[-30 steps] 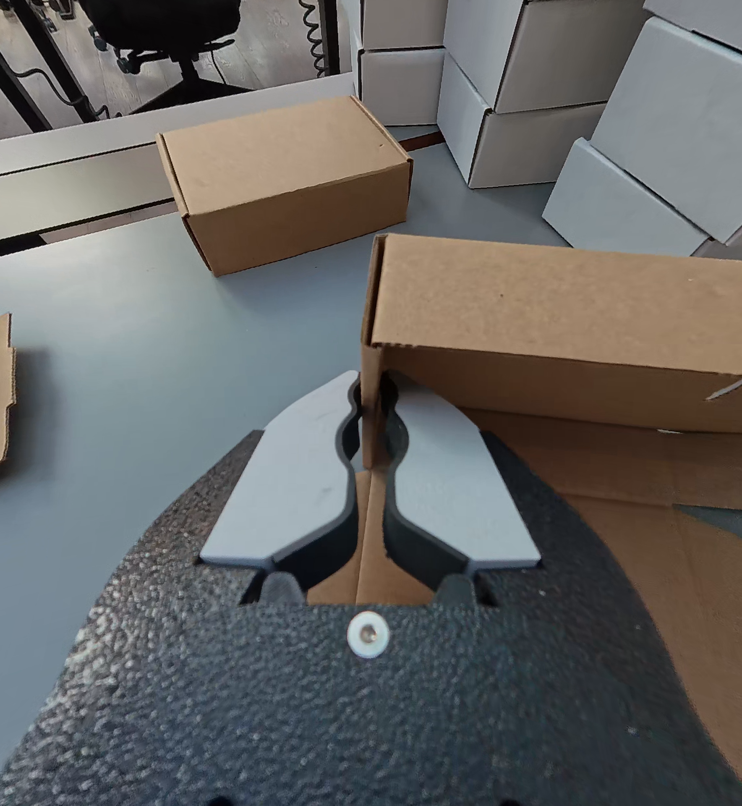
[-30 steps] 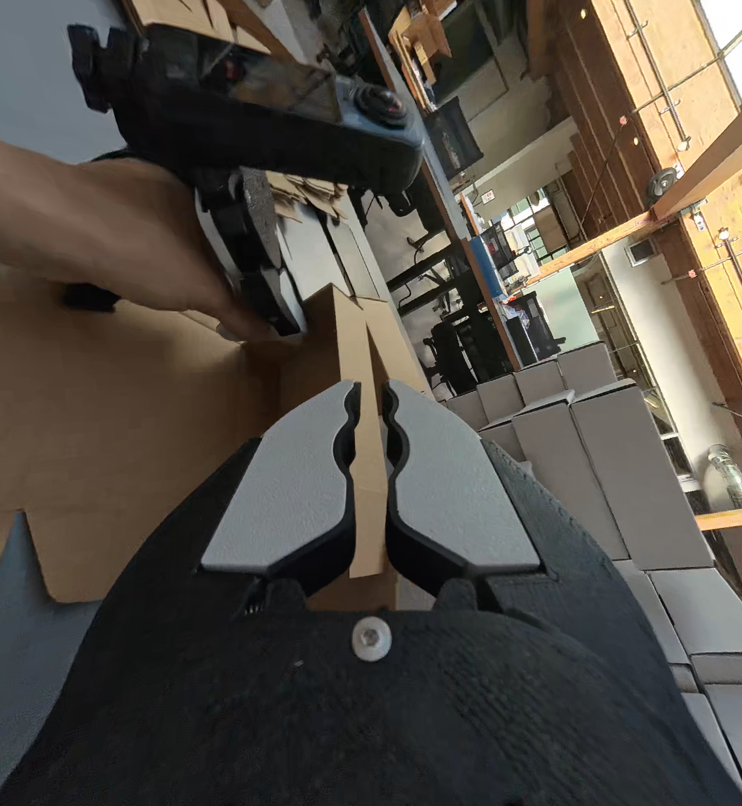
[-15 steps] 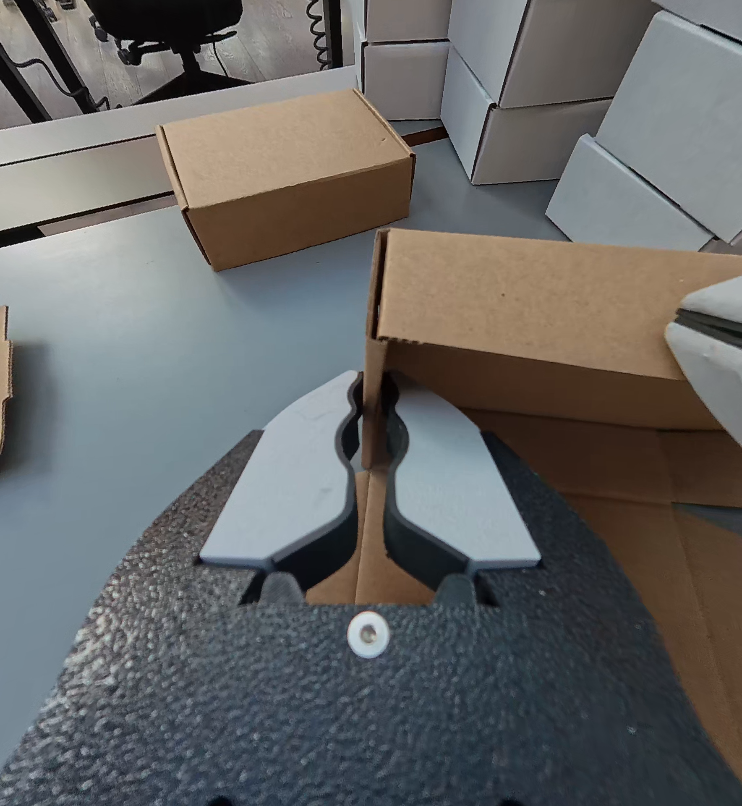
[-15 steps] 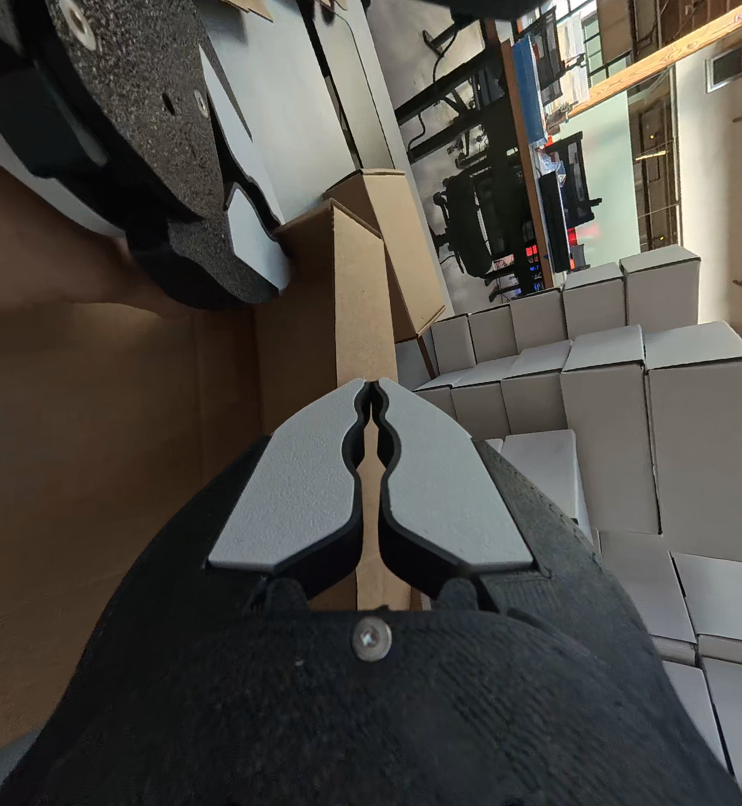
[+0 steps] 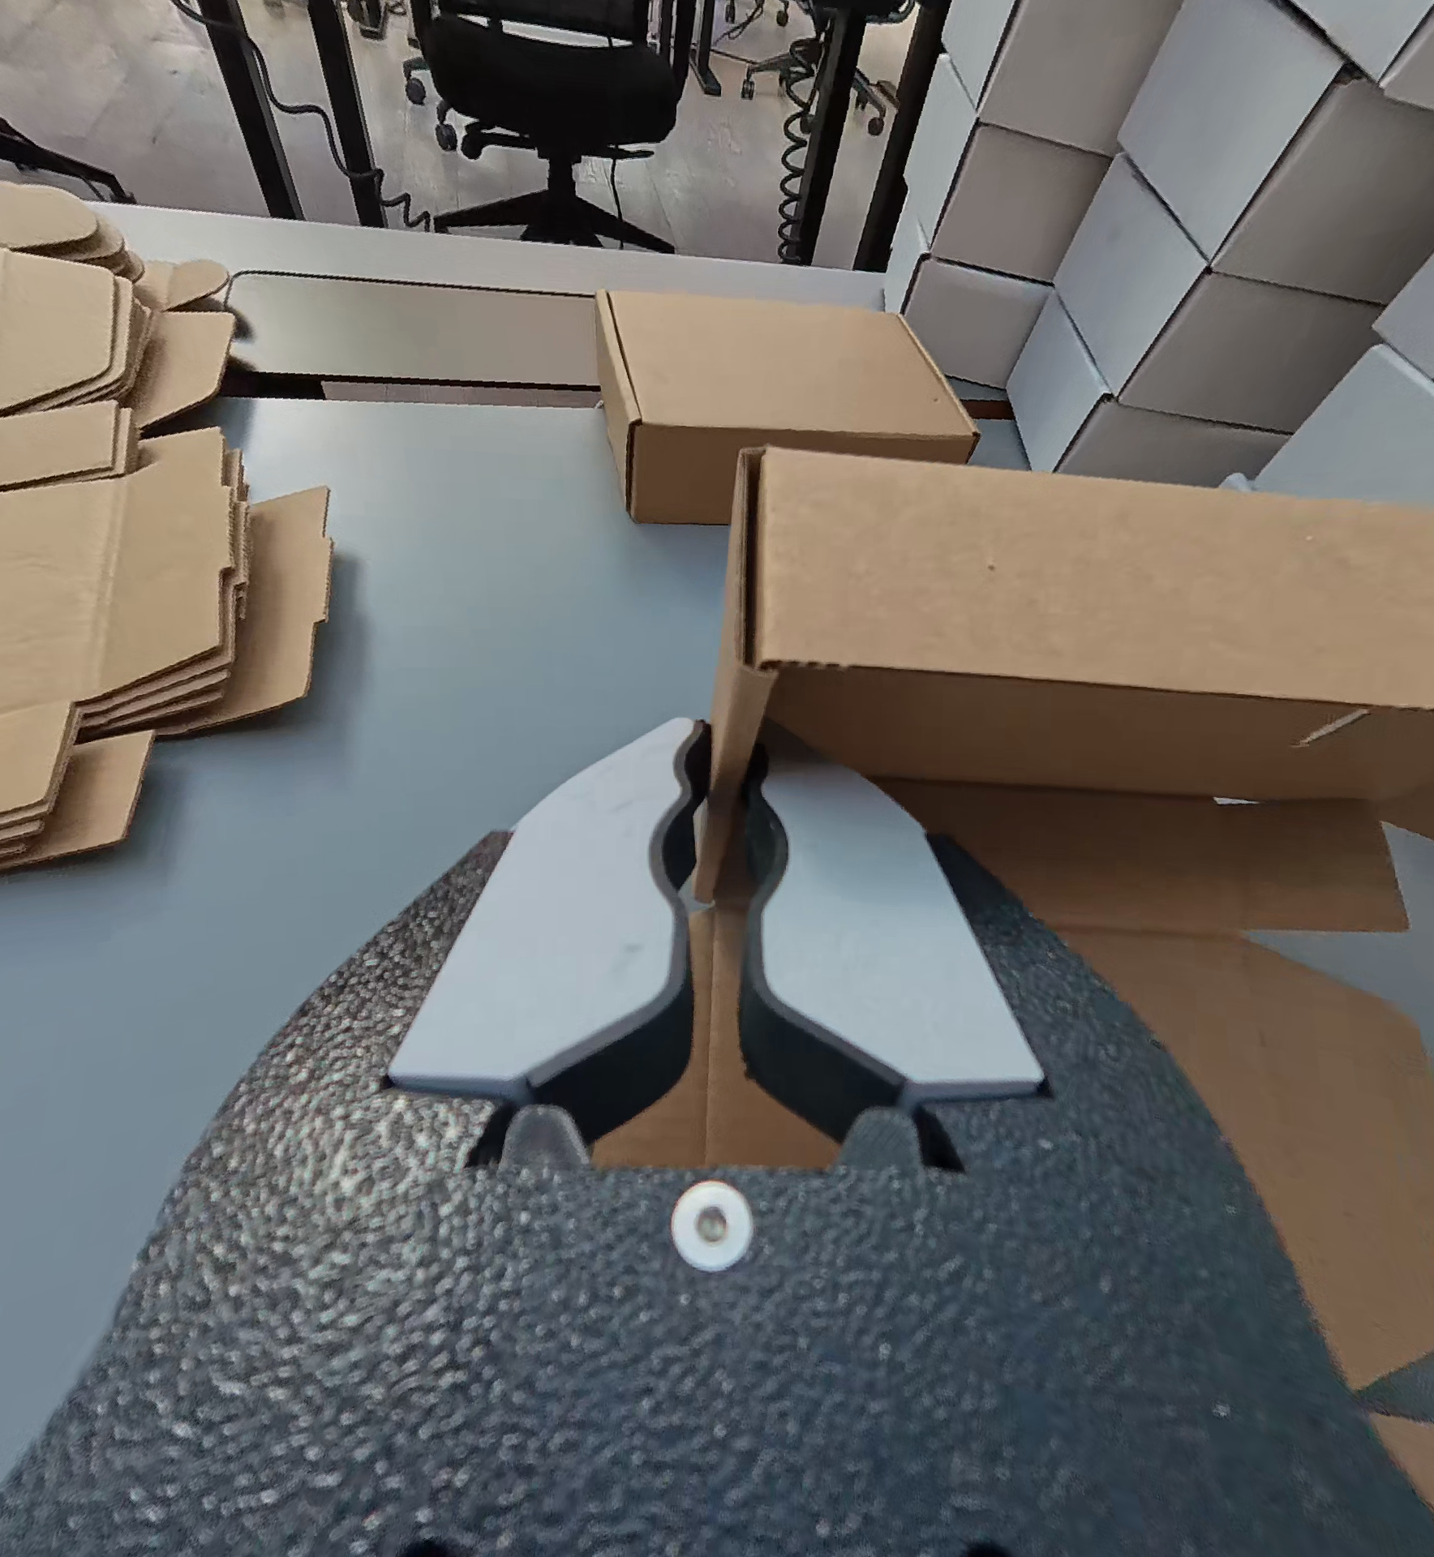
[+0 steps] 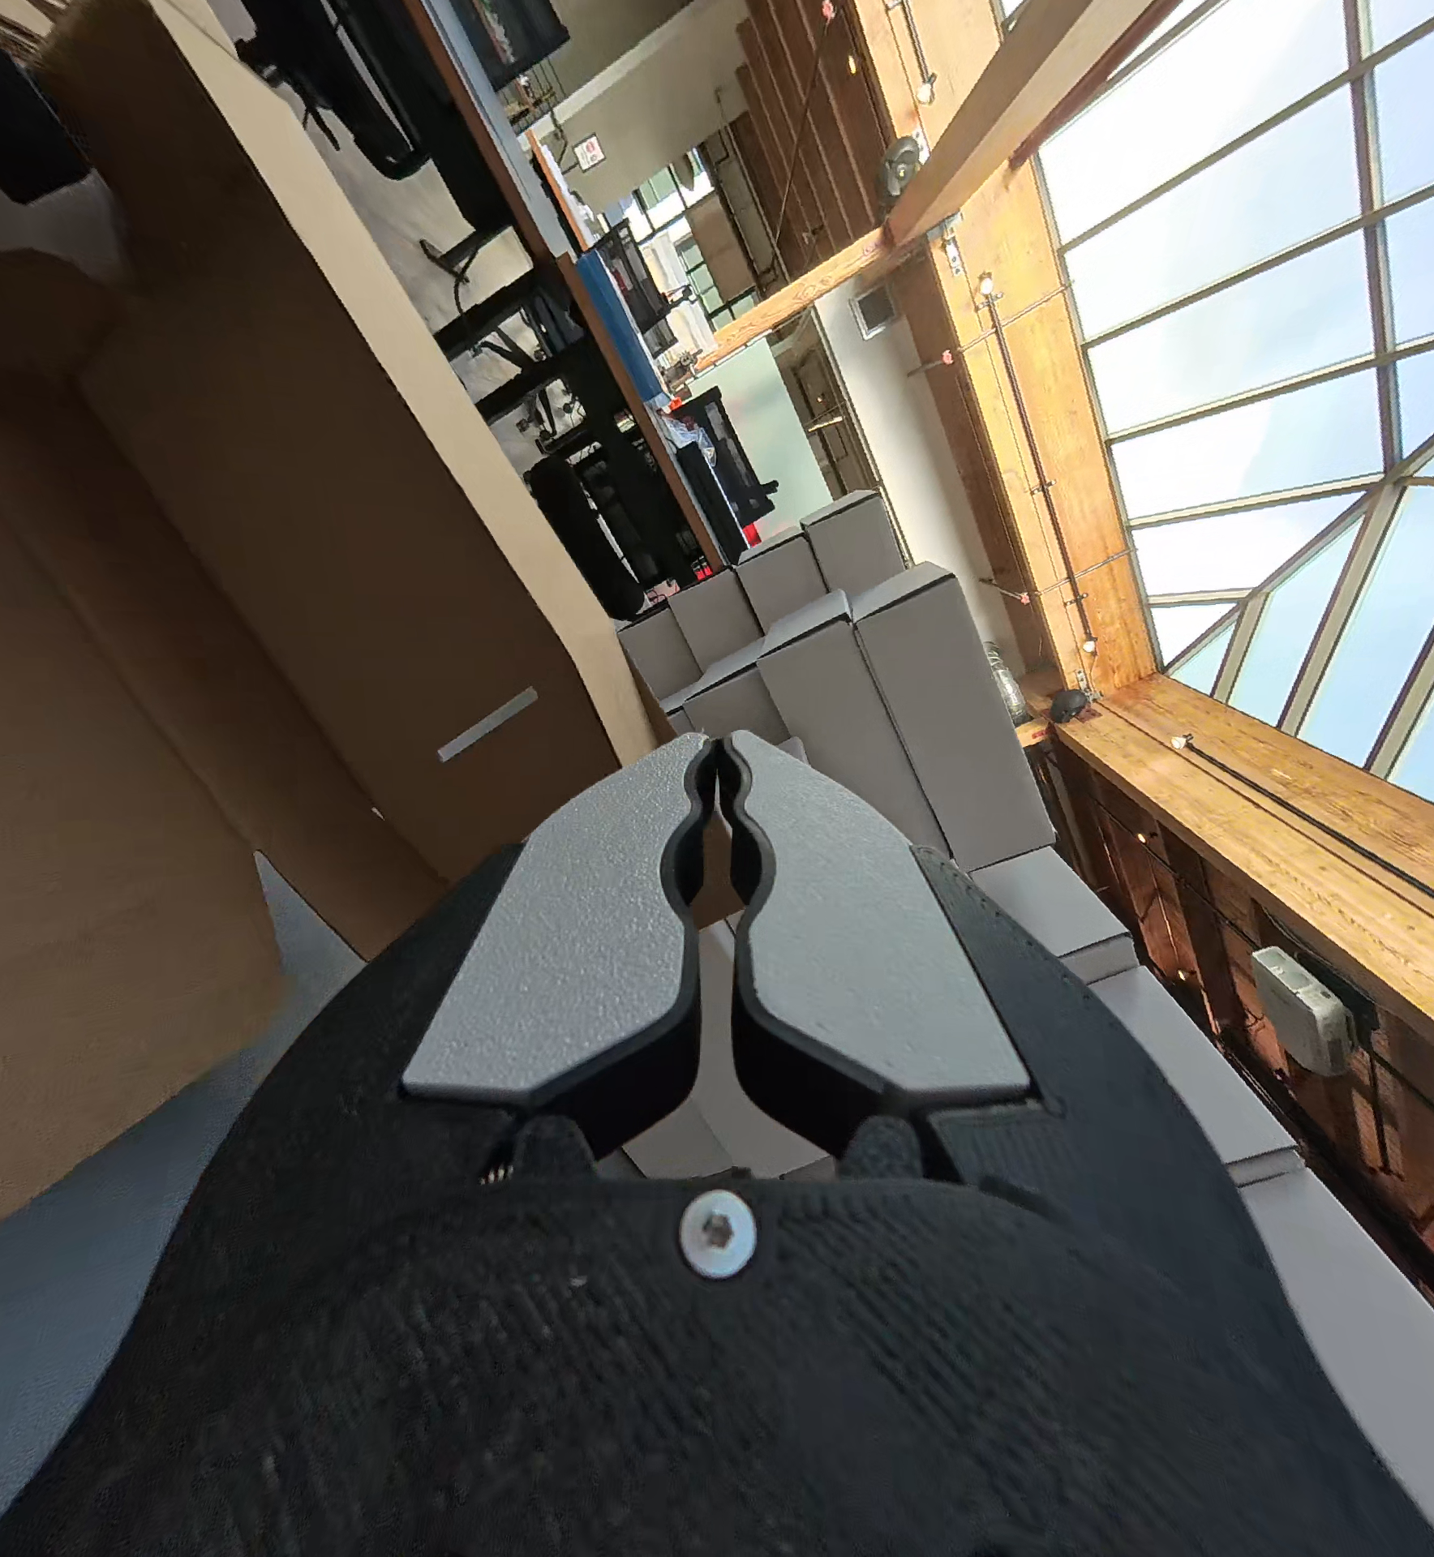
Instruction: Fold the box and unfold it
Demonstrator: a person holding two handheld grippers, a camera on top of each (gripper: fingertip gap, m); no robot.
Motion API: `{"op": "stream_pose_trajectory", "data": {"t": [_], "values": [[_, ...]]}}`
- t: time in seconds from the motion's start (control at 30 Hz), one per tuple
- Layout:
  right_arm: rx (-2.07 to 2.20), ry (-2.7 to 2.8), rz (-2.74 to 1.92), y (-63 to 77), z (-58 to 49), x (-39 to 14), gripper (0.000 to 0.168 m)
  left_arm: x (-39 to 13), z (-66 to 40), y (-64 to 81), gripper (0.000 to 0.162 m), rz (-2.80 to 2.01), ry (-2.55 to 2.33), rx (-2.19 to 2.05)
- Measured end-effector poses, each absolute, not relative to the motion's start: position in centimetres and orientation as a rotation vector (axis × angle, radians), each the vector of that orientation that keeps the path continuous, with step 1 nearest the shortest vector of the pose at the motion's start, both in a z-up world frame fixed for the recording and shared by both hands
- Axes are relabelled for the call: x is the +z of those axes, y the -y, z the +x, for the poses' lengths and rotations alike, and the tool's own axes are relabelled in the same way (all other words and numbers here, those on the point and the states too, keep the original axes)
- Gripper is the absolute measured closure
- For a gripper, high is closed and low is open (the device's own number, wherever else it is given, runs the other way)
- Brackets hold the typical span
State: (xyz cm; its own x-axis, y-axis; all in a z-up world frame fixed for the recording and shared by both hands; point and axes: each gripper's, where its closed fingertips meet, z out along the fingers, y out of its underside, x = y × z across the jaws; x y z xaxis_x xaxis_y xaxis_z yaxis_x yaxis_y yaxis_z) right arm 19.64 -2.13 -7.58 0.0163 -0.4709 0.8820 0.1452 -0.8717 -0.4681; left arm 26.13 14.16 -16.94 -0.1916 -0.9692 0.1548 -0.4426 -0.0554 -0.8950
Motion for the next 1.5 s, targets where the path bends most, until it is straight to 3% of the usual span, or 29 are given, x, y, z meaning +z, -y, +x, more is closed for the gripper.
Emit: {"op": "stream_pose_trajectory", "data": {"t": [0.47,0.87,1.3,1.5], "values": [[-1.572,-0.46,-1.727,-2.6,20.1,-8.1,0.168,-12.5,23.0,-16.3,0.157,-1.425,-1.57,-1.131],[-0.288,-0.744,-1.1,-3.3,18.8,-3.8,0.168,-11.3,21.1,-13.8,0.151,-1.025,-1.613,-0.925],[-0.496,-0.949,-1.265,1.5,18.6,-8.4,0.167,-8.8,22.4,-18.2,0.158,-1.388,-1.37,-1.344],[-0.308,-1.056,-1.198,1.7,19.7,-10.6,0.168,-8.8,22.1,-18.1,0.158,-1.396,-1.381,-1.364]]}}
